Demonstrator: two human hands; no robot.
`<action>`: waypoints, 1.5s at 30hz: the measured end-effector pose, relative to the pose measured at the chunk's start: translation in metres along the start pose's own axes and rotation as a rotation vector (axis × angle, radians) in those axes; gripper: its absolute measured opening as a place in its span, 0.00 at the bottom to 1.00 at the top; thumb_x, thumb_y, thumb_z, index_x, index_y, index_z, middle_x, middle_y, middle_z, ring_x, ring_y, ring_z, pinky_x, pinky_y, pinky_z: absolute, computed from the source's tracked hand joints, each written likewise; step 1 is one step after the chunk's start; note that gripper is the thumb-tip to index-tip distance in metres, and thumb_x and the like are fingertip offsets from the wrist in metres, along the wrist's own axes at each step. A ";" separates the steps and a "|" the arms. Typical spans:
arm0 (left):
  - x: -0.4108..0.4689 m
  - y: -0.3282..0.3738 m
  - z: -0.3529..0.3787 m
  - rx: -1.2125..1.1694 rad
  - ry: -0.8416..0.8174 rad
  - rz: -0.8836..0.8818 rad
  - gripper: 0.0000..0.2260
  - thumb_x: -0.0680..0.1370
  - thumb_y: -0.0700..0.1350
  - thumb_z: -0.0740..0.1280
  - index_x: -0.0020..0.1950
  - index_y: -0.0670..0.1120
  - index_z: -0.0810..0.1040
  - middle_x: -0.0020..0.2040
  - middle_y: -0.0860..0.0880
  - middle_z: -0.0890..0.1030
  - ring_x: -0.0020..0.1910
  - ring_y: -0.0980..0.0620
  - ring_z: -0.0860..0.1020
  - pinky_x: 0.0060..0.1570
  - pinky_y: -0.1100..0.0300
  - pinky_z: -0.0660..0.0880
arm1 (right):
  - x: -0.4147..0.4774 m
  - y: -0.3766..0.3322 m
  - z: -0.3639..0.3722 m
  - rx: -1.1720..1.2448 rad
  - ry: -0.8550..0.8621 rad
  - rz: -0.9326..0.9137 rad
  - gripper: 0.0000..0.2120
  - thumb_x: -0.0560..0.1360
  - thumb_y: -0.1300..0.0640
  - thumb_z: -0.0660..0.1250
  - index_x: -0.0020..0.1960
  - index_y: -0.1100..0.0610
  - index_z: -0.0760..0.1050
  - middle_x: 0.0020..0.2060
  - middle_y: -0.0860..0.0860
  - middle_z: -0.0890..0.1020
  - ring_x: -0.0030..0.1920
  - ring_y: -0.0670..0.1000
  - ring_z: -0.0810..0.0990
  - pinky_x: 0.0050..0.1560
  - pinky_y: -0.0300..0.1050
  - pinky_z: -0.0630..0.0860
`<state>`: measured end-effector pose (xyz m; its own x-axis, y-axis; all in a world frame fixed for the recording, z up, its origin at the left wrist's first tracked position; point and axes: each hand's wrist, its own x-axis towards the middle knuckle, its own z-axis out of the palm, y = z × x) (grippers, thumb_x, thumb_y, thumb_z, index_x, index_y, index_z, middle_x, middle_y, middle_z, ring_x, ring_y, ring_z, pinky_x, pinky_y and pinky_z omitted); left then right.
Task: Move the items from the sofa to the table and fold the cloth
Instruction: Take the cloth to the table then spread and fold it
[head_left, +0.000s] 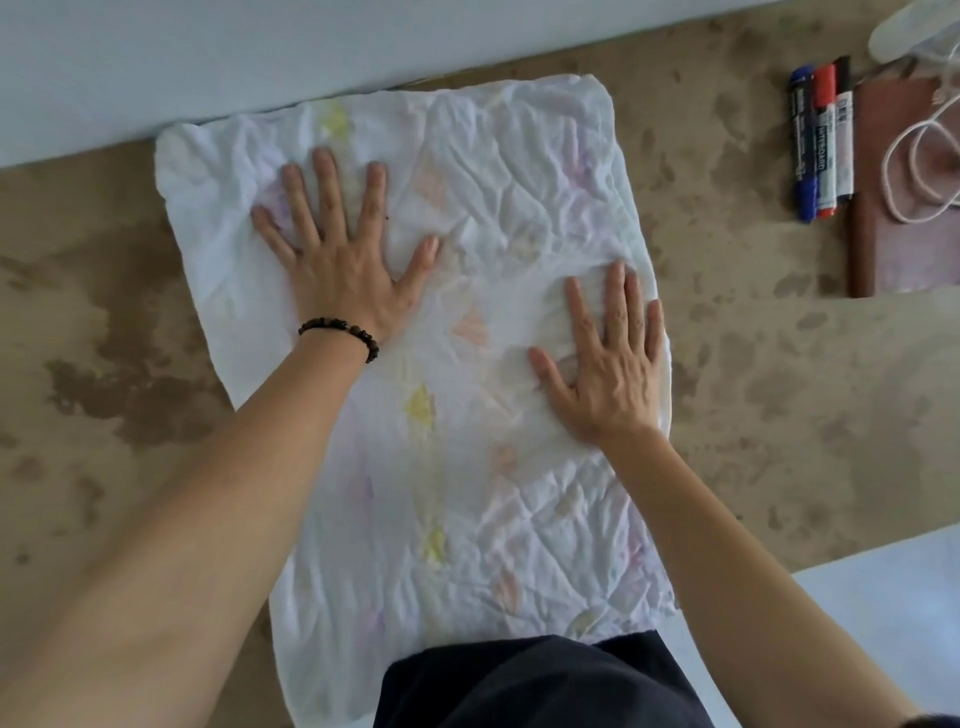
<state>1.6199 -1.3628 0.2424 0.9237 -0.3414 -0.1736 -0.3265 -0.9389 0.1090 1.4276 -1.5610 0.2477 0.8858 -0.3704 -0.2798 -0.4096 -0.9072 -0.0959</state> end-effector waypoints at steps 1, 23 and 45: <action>0.001 0.000 0.000 0.003 0.001 -0.002 0.36 0.75 0.73 0.44 0.79 0.57 0.45 0.79 0.42 0.45 0.77 0.38 0.43 0.69 0.30 0.44 | 0.001 0.003 0.001 -0.008 0.003 -0.008 0.38 0.77 0.30 0.52 0.80 0.45 0.47 0.80 0.57 0.44 0.80 0.56 0.42 0.77 0.60 0.45; -0.234 -0.062 0.026 0.084 -0.092 0.031 0.37 0.75 0.68 0.54 0.79 0.51 0.52 0.79 0.39 0.48 0.77 0.37 0.45 0.70 0.30 0.46 | -0.119 0.010 0.033 -0.027 0.002 -0.023 0.36 0.77 0.34 0.54 0.80 0.47 0.51 0.80 0.58 0.47 0.79 0.60 0.44 0.78 0.59 0.44; -0.350 -0.016 0.042 -0.018 0.224 -0.122 0.25 0.83 0.59 0.45 0.79 0.52 0.54 0.79 0.41 0.52 0.78 0.42 0.50 0.71 0.32 0.48 | -0.206 0.011 0.043 0.039 0.269 -0.197 0.29 0.83 0.39 0.44 0.80 0.51 0.54 0.80 0.58 0.49 0.79 0.60 0.45 0.78 0.60 0.44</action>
<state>1.2938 -1.2305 0.2606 0.9781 -0.2052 0.0343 -0.2079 -0.9710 0.1178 1.2312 -1.4858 0.2633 0.9726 -0.2324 0.0099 -0.2278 -0.9603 -0.1610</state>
